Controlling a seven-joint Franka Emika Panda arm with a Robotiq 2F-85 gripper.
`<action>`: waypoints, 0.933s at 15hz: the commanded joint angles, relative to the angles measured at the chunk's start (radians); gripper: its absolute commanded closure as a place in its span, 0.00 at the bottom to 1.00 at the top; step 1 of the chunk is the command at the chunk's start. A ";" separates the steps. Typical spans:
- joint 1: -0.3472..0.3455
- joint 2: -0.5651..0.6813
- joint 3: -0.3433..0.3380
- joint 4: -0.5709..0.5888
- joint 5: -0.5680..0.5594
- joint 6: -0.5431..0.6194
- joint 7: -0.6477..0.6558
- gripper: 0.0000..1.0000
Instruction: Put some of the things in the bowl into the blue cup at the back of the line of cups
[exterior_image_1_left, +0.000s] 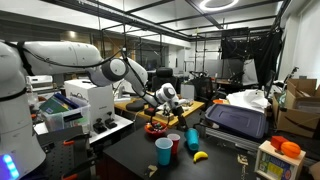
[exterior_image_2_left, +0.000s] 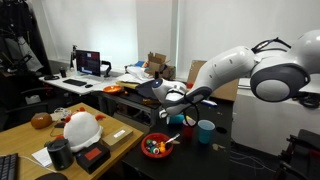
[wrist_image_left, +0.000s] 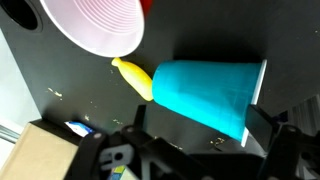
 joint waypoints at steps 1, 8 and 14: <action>0.000 0.000 0.012 0.005 -0.010 -0.014 0.014 0.00; -0.004 0.000 0.025 0.015 -0.008 0.006 -0.001 0.00; -0.021 -0.001 0.044 0.060 0.007 0.052 -0.041 0.00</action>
